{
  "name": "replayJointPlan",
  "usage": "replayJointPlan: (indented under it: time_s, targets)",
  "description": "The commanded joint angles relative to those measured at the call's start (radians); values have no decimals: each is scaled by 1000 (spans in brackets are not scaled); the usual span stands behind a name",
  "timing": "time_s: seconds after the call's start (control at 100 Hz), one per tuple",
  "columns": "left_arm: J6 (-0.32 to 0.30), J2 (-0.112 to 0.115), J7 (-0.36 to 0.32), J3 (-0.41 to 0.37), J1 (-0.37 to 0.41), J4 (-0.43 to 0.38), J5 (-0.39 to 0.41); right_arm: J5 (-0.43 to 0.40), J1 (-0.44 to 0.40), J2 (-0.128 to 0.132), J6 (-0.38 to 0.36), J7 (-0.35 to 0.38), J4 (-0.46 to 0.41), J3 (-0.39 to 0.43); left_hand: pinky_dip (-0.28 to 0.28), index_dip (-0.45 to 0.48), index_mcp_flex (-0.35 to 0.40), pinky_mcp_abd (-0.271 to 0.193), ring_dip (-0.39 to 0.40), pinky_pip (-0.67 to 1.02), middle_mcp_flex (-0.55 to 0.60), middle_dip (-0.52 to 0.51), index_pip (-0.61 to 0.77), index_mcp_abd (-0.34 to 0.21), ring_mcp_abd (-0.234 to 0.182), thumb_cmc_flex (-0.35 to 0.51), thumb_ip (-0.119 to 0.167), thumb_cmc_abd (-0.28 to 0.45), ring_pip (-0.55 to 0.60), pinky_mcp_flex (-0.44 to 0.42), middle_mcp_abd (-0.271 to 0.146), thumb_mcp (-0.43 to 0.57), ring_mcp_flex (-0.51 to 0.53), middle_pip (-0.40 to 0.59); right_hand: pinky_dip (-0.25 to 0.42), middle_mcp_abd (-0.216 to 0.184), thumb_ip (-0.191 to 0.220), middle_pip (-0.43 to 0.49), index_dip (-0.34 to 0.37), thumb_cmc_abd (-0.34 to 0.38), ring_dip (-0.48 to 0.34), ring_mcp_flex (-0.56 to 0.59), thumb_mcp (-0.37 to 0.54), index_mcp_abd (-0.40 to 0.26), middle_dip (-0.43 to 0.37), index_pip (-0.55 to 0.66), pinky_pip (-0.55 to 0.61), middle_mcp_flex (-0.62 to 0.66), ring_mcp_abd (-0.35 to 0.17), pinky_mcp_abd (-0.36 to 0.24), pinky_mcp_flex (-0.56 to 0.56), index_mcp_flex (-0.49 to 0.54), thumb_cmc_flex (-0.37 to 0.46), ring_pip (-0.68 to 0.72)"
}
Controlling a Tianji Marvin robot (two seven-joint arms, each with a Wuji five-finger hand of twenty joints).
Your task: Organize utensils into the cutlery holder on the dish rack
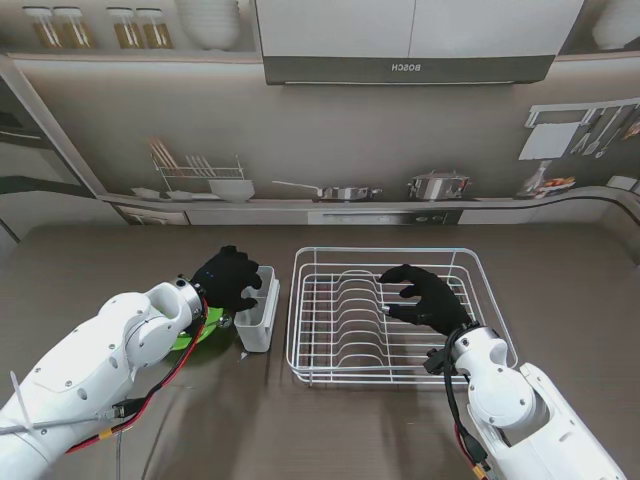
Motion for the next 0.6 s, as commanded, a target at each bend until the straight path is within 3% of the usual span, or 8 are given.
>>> replayJointPlan:
  time_s: [0.0, 0.43, 0.59]
  targets:
    - [-5, -1, -12, 8, -13, 11, -6, 2, -2, -5, 0, 12, 0, -2, -17, 6, 17, -25, 16, 20, -28, 9, 2, 19, -10, -23, -29, -46, 15, -30, 9, 30, -17, 1, 15, -5, 10, -14, -24, 11, -5, -18, -16, -8, -13, -7, -15, -25, -28, -35, -11, -18, -35, -7]
    - [-17, -6, 18, 114, -94, 101, -33, 15, 1, -7, 2, 11, 4, -2, -39, 30, 99, -20, 28, 96, 14, 47, 55, -3, -9, -15, -36, -57, 44, -30, -4, 52, 12, 35, 16, -5, 12, -14, -24, 19, -5, -19, -17, -7, -13, -7, -16, -23, -29, -39, -12, -18, -35, -6]
    - [-19, -11, 48, 149, -116, 131, -39, 20, 1, -8, 4, 12, 5, -2, -56, 82, 126, -18, 36, 154, 53, 83, 111, -29, -13, 50, -91, -97, 67, -22, -22, 16, 40, 63, 17, -4, 12, -14, -23, 25, -5, -17, -18, -7, -12, -7, -15, -23, -31, -43, -12, -17, -34, -5]
